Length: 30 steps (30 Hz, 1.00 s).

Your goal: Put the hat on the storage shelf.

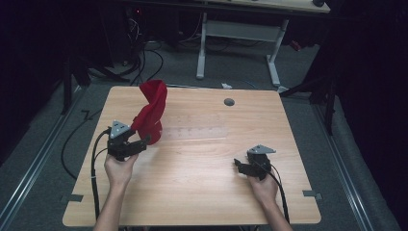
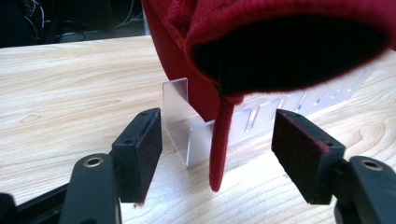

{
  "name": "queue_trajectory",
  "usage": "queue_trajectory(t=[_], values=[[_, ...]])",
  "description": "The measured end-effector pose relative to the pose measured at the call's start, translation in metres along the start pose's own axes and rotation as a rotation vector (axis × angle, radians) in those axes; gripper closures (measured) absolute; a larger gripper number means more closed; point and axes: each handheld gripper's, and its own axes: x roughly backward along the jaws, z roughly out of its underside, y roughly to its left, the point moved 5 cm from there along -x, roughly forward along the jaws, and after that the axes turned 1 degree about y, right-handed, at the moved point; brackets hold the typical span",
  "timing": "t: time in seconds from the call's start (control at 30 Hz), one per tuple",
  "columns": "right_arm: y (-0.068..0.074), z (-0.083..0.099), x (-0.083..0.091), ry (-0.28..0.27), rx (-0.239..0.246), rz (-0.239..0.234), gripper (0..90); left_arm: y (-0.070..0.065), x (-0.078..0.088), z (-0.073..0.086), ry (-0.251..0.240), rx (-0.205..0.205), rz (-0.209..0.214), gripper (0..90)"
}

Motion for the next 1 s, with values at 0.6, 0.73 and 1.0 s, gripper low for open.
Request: queue_trajectory(t=[0.6,0.73,1.0], values=[[0.000,0.000,0.000,0.000,0.000,0.000,35.7,-0.004,0.023,0.000,0.000,0.008,0.031,33.4],[0.000,0.000,0.000,0.000,0.001,0.000,35.7,-0.003,0.027,0.002,0.003,0.016,0.033,33.4],[0.000,0.000,0.000,0.000,0.000,0.000,35.7,-0.004,0.035,0.009,0.012,0.032,0.046,33.4]])
